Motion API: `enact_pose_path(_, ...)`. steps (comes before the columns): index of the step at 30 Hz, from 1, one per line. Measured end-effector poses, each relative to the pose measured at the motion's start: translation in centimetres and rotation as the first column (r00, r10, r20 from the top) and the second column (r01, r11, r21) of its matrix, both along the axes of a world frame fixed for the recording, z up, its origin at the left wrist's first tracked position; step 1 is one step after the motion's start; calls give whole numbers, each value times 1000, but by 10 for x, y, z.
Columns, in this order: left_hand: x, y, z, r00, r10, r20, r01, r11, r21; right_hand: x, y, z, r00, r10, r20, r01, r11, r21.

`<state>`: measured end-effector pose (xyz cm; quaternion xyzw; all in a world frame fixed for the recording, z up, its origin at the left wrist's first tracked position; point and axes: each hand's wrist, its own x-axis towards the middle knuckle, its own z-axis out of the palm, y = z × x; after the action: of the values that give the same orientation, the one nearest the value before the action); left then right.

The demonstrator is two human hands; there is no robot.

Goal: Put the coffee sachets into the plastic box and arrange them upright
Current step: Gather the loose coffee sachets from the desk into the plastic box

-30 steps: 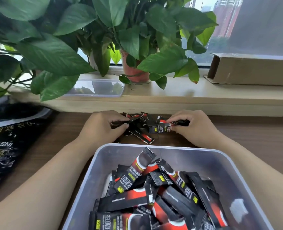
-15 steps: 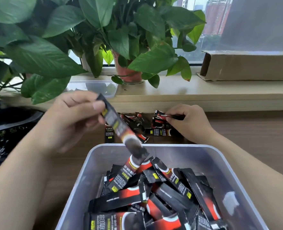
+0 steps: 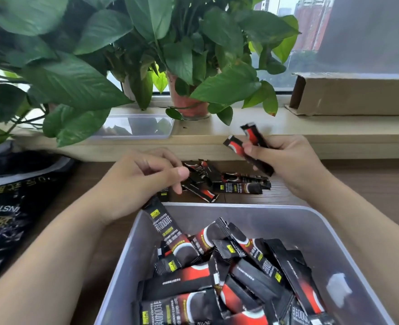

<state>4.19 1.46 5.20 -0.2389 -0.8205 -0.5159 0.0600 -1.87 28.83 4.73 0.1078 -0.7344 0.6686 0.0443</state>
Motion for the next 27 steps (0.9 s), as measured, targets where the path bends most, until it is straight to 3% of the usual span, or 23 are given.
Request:
enact_pose_path(4,2,-2,-2,979,-152,138,174,971,-164,5,8,21,987,140,74,-124,974,-188)
enact_pose_path(7,7,-4,1,926,-277,257,328,927,-182,14,17,33,942,334,47,-317,925,-211)
enact_pose_path(10,6,-1,8,873,-345,345,397,913,-91,25,25,44,794,608,20,-606,794,-56)
enact_pose_path(13,3,3,12,847,-343,407,391,919,-39,37,27,55,608,778,157,-792,581,187)
enact_pose_path(15,7,0,12,852,-327,409,401,910,-108,45,24,62,484,829,281,-869,418,265)
enact_pose_path(18,13,-6,11,869,-318,381,438,851,-290,49,23,63,437,786,438,-893,322,314)
enact_pose_path(20,13,-11,11,884,-278,375,413,841,-349,49,22,65,462,783,416,-878,337,341)
enact_pose_path(21,13,-13,12,893,-257,369,395,841,-369,47,21,65,490,793,363,-865,388,320)
enact_pose_path(23,14,-17,13,905,-232,356,374,834,-407,41,19,63,624,742,243,-781,594,192)
enact_pose_path(25,11,-6,13,905,-213,368,362,840,-404,29,14,52,826,541,157,-557,825,92)
enact_pose_path(26,8,-1,11,908,-184,377,329,870,-368,21,13,42,907,404,119,-418,897,142)
enact_pose_path(27,8,-1,6,911,-171,375,294,907,-301,13,12,30,963,260,69,-269,916,297)
